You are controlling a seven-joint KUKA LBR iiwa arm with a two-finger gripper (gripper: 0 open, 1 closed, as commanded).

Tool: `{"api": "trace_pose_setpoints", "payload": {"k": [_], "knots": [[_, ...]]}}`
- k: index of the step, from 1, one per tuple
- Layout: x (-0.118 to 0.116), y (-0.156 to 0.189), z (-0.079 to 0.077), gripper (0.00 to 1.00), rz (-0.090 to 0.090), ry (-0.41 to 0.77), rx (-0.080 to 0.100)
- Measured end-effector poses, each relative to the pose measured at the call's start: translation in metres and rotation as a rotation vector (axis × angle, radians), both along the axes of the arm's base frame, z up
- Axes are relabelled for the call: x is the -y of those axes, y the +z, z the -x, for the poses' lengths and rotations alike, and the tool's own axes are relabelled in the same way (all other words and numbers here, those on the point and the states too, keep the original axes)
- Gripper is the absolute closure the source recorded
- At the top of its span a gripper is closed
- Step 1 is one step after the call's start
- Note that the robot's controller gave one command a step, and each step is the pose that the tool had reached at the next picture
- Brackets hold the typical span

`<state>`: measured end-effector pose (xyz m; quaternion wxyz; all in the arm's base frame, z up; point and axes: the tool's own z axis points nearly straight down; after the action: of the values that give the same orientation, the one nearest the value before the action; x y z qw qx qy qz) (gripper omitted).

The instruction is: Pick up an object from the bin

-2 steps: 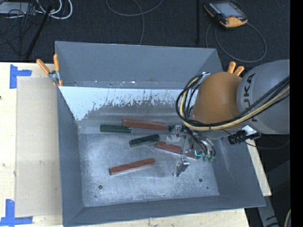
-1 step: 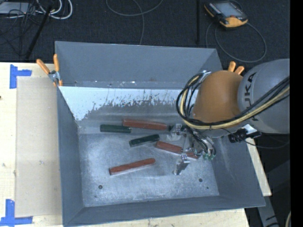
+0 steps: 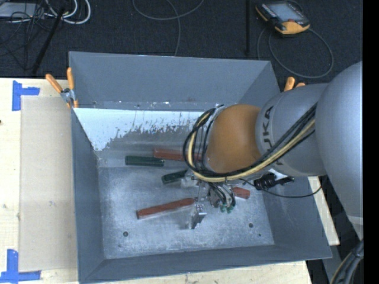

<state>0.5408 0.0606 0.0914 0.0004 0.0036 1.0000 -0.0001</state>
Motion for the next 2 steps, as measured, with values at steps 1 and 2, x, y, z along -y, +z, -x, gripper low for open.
{"api": "trace_pose_setpoints", "payload": {"k": [1,2], "knots": [[0.036,-0.013,-0.018,0.00,-0.002,-0.054,0.000],[0.013,-0.016,-0.011,0.00,0.005,0.007,0.005]]}}
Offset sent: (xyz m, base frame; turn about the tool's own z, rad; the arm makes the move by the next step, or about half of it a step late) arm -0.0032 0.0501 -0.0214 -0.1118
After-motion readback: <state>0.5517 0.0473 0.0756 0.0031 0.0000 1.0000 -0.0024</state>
